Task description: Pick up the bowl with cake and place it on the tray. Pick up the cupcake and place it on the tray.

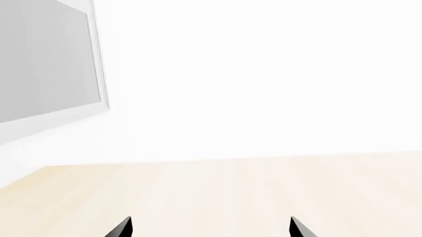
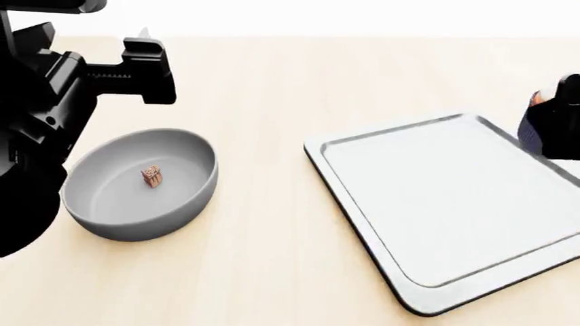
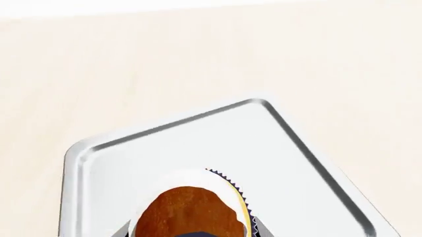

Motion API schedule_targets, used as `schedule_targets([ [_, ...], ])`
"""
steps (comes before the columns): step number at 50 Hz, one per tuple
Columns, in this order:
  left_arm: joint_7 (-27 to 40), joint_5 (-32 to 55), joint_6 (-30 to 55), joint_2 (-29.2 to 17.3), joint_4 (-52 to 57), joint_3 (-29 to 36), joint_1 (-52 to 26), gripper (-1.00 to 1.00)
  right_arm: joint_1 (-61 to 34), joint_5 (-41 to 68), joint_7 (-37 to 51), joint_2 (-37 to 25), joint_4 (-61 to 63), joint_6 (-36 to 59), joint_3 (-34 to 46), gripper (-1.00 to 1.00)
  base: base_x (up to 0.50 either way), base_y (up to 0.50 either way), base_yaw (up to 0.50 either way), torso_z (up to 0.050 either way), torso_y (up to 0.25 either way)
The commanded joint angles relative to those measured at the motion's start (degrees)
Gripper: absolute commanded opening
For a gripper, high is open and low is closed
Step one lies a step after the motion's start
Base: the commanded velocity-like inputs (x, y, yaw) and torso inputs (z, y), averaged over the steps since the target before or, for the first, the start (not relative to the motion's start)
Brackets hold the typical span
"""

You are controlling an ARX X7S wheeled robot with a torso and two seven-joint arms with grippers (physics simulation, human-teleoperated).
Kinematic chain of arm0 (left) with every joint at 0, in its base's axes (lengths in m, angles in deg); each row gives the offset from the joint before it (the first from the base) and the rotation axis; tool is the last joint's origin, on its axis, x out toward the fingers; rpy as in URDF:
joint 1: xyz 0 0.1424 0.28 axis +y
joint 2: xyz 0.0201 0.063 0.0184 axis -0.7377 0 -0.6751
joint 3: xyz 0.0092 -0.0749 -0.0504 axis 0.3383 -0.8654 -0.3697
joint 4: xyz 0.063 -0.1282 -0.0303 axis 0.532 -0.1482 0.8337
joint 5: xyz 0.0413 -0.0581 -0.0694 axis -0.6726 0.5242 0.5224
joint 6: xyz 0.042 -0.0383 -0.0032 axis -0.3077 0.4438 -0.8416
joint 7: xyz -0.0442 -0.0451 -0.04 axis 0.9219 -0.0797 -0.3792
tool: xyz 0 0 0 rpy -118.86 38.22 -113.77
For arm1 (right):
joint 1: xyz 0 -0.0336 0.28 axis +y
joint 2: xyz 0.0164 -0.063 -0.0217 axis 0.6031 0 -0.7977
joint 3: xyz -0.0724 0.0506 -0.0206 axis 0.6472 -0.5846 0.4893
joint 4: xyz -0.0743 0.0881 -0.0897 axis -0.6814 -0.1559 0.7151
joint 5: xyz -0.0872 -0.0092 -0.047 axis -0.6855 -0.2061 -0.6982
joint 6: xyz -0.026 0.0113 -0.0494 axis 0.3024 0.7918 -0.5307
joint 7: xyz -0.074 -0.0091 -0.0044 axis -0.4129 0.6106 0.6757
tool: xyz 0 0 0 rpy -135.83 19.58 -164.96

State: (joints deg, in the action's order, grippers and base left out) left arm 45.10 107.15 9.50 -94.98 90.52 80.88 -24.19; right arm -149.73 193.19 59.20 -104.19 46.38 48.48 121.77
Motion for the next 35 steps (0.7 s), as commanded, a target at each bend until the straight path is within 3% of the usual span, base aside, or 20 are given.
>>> schedule_targets([
  [1, 0.11, 0.06, -0.28, -0.18, 0.14, 0.36, 0.07, 1.00, 1.88, -8.02, -5.78, -4.85, -6.37, 2.94, -2.78, -1.00, 0.00, 0.00, 0.00, 0.000, 0.000],
  [9, 0.14, 0.10, -0.44, -0.27, 0.07, 0.64, 0.03, 1.00, 4.73, -13.87, -9.72, -5.16, -7.27, 2.17, -3.42, -1.00, 0.00, 0.00, 0.00, 0.000, 0.000],
  [19, 0.29, 0.42, -0.67, -0.47, -0.07, 0.80, -0.18, 1.00, 1.52, -20.39, -9.89, -0.36, -12.26, 6.35, -1.81, -1.00, 0.00, 0.00, 0.00, 0.000, 0.000],
  [35, 0.13, 0.16, -1.17, -0.65, 0.07, 1.28, -0.05, 1.00, 3.48, -29.39, -14.74, 4.71, -15.68, 5.41, -0.46, -1.00, 0.00, 0.00, 0.00, 0.000, 0.000],
])
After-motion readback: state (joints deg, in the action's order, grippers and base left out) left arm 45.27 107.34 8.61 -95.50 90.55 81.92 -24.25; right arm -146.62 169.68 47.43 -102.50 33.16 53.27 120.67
